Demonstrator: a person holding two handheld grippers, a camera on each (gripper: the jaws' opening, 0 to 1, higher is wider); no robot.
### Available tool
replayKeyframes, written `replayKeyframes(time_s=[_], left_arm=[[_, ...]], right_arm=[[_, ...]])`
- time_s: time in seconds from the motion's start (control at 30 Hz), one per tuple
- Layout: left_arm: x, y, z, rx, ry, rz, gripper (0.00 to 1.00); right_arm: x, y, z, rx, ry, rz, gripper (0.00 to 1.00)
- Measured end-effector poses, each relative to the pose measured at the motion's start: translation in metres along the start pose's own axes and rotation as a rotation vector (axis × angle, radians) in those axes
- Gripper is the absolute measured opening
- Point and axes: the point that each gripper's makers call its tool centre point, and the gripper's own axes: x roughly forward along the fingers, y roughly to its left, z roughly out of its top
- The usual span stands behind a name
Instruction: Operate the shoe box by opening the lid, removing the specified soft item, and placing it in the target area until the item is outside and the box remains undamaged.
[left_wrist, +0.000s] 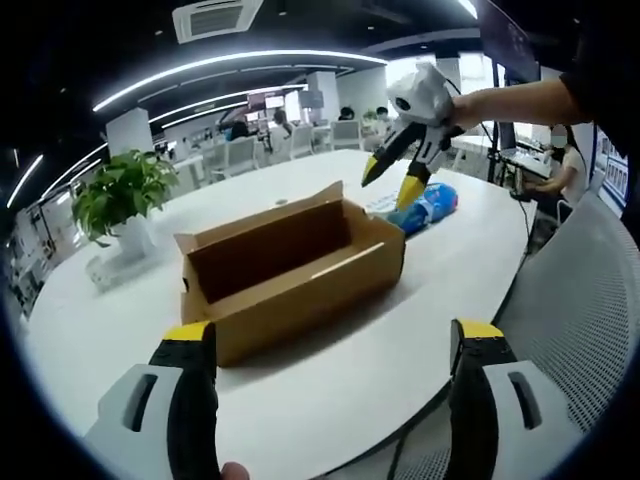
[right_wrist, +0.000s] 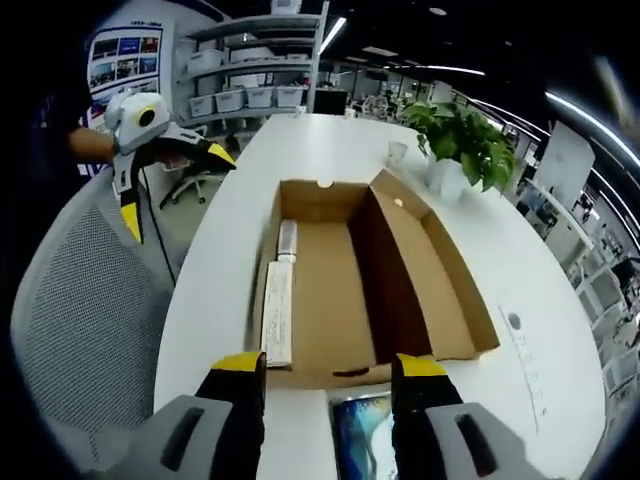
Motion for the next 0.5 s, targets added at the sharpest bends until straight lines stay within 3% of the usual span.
replayKeyframes(time_s=[0.5], left_arm=[[0.001, 0.0, 0.001, 0.003, 0.002, 0.002, 0.97]], right_arm=[[0.047, 0.01, 0.004, -0.074, 0.072, 0.109, 0.48]])
